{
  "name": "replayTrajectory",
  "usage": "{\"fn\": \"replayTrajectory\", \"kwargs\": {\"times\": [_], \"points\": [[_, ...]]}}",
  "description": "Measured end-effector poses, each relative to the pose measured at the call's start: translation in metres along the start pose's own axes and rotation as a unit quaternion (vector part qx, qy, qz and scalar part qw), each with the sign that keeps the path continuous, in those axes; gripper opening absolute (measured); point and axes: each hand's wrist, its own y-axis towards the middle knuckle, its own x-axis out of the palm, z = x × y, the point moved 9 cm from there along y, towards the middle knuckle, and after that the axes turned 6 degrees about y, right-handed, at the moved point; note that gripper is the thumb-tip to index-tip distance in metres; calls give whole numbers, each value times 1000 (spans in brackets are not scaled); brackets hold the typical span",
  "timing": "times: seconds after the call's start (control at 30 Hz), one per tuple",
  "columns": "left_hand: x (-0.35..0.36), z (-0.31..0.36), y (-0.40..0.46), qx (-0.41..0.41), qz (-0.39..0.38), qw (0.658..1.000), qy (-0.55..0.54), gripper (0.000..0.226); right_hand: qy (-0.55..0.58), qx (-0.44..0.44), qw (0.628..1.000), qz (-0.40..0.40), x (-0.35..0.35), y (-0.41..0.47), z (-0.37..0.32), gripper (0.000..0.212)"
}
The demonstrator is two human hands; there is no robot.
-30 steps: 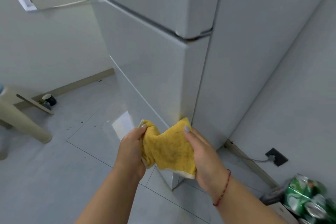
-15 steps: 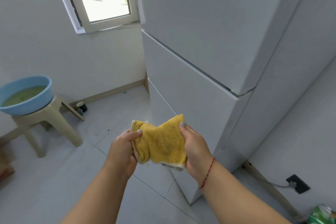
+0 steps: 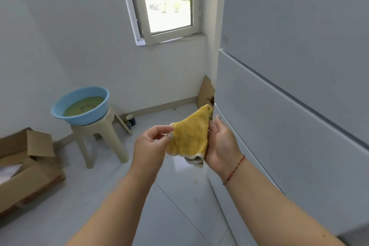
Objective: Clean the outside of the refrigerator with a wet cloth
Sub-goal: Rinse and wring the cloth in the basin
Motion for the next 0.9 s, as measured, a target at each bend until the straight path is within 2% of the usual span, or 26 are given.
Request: {"fn": "replayTrajectory", "kwargs": {"times": [0.07,0.17,0.23,0.33,0.43,0.47,0.5,0.57,0.63,0.73,0.9], "points": [[-6,7,34,14,-39,999,12,12,21,-3,1000,-16,31,43,-2,71],[-8,9,81,30,-92,993,61,35,33,4,999,-41,71,95,4,72],[-29,4,119,29,-65,995,67,30,24,28,998,-50,100,134,16,71],[-73,-4,166,16,16,998,53,6,8,42,996,-73,137,175,28,61],[-117,-22,209,-18,56,998,3,9,-38,65,991,-114,176,213,53,37],[-128,-26,220,-28,59,998,-20,10,-64,68,987,-132,187,222,62,34],[-141,-32,234,-38,61,996,-51,11,-87,75,982,-147,200,237,73,41],[-169,-41,259,-52,69,989,-124,14,-138,70,978,-140,220,265,91,46],[-201,-50,284,-60,89,979,-174,15,-192,47,972,-125,237,293,104,27],[-267,-66,329,-65,128,971,-189,17,-268,8,960,-77,271,336,121,18],[-365,-102,390,-71,144,968,-191,44,-395,-39,917,-34,327,415,155,22]]}}
